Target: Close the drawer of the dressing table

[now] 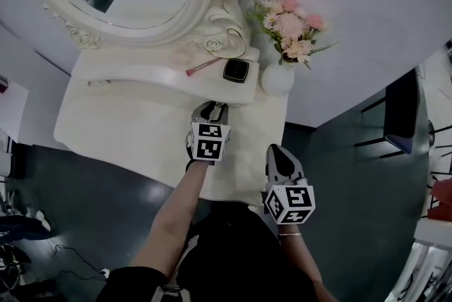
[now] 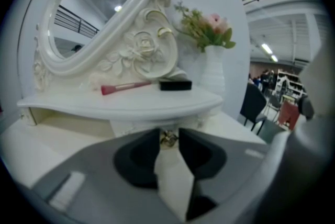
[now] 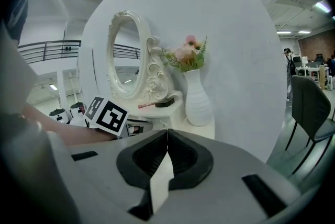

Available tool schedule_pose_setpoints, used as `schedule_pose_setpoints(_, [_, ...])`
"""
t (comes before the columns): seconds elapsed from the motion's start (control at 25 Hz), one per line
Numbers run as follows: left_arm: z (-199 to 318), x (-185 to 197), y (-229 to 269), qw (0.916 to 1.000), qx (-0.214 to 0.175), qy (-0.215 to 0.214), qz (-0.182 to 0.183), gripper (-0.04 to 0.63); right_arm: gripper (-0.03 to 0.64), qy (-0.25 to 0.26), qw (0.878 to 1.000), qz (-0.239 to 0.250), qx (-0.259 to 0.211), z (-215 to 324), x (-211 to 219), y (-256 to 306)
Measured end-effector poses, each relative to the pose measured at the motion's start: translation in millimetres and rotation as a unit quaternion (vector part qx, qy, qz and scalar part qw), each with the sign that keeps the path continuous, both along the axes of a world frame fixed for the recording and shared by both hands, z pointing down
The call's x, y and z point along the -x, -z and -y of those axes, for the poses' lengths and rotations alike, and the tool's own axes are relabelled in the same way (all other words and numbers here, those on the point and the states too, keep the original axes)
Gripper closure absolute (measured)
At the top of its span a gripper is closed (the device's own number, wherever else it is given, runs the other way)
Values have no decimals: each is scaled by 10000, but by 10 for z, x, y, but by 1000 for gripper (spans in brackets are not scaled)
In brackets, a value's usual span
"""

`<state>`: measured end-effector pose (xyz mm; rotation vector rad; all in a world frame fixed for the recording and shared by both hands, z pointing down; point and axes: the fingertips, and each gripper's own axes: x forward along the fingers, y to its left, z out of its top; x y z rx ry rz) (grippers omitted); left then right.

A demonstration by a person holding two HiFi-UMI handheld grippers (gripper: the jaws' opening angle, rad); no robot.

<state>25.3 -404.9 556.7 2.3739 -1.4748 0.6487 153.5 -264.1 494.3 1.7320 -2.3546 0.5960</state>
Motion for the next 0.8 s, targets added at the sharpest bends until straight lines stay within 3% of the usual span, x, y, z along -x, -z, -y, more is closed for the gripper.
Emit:
schedule_pose_setpoints(0.48, [6, -12, 0, 10000, 14, -46, 45, 474, 612, -88, 9999, -43, -53, -96, -54, 51])
schedule_pose_setpoints(0.8, [-251, 56, 191, 9999, -124, -7, -81, 497, 612, -163, 9996, -54, -207, -243, -15, 150])
